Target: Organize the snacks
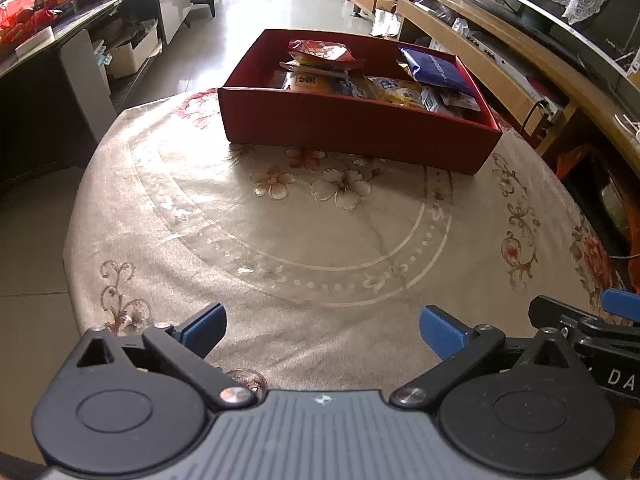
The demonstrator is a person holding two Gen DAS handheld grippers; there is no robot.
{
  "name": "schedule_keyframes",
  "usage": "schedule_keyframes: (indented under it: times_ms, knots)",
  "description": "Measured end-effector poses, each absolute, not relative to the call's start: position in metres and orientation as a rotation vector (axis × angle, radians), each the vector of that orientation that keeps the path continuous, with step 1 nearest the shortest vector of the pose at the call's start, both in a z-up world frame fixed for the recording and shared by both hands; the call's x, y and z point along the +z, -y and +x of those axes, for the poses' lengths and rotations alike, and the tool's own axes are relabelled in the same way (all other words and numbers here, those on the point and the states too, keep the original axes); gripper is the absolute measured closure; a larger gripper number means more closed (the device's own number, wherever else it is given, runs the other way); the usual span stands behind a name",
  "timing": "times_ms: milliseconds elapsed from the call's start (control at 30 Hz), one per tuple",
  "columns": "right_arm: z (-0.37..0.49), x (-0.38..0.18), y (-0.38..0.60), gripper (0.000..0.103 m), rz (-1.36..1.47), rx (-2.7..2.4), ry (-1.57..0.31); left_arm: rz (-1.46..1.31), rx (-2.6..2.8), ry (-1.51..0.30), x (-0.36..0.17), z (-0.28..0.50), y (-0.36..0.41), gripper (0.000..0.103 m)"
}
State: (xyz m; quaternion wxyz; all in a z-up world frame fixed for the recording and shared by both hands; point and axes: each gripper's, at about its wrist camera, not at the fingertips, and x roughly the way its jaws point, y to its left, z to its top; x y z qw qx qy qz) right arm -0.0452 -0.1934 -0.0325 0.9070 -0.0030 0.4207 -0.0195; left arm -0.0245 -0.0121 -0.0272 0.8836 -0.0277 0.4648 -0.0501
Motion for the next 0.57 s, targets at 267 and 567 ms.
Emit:
schedule_keyframes:
  times_ms: [267,567]
  knots:
    - [-0.0478,-0.0328,0.1920,0.011,-0.012,-0.035,-0.873,-0.028,-0.095,-0.952,-0.0273,-0.0305,0.0139,0.000]
    - [-0.0485,-0.0334,0.1903,0.011,-0.018,-0.029,-0.875,-0.008,-0.091,-0.938,-0.0257,-0.0340,0.0165,0.000]
